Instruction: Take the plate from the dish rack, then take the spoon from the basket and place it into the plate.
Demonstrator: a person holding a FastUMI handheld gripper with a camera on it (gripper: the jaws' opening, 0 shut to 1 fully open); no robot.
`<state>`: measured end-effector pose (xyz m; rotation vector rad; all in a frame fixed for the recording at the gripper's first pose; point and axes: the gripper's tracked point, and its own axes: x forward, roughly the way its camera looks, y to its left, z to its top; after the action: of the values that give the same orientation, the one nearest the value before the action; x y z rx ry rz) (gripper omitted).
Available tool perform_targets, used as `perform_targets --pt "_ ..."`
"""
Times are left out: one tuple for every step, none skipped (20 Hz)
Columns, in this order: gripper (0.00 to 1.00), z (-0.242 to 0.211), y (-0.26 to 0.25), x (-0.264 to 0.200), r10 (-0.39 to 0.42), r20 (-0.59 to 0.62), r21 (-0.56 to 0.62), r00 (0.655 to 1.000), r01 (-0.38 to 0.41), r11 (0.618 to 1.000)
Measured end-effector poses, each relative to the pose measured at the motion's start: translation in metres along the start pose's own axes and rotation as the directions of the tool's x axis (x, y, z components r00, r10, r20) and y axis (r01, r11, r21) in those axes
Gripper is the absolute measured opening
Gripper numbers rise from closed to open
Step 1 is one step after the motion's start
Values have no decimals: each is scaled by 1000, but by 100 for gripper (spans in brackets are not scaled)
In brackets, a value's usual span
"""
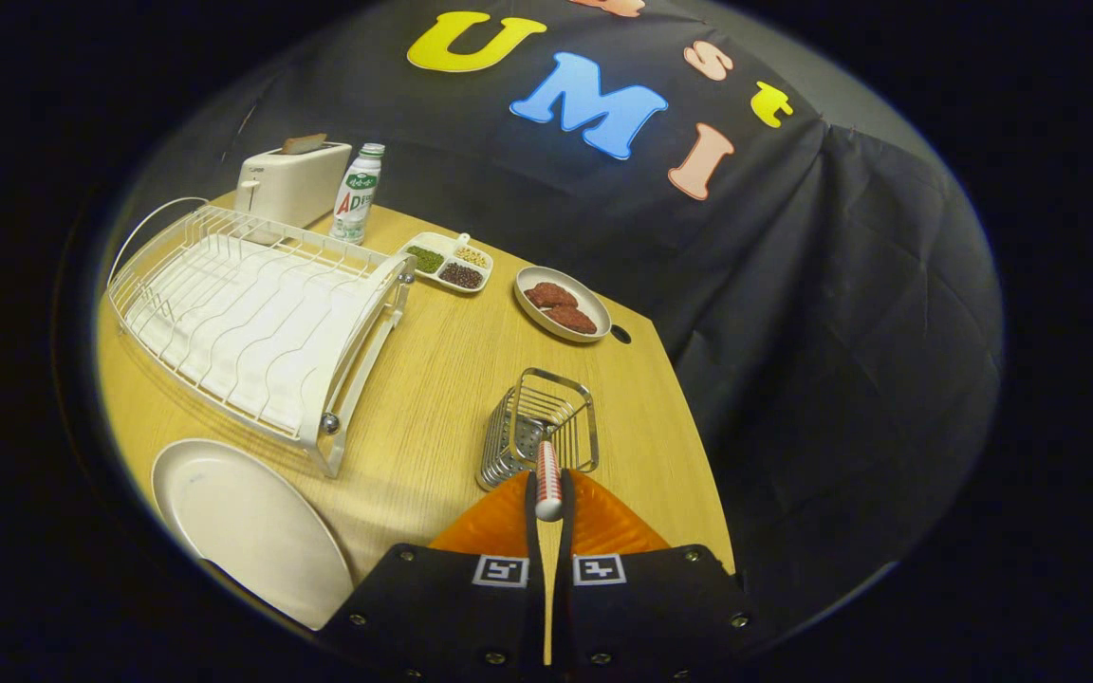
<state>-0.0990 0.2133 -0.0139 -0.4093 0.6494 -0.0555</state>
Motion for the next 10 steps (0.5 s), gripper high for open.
perform_targets --pt "3 1 -2 -3 -5 6 2 1000 5 1000" --pt "3 3 -5 -8 -11 15 3 1000 11 1000" --pt "3 6 -7 -13 -17 24 4 1000 17 1000" --pt "3 8 -9 -18 -22 33 6 999 21 1000" --pt "3 11 -9 -24 -23 45 9 999 22 1000" --pt "3 13 -9 -30 -24 55 9 998 24 1000" --pt "3 16 -8 -37 -25 70 7 997 25 1000" --pt "3 19 -8 -45 -27 85 4 996 26 1000" --pt "3 23 -6 -53 -23 100 -2 995 24 1000" --pt "3 26 -3 -60 -16 117 -9 993 17 1000"
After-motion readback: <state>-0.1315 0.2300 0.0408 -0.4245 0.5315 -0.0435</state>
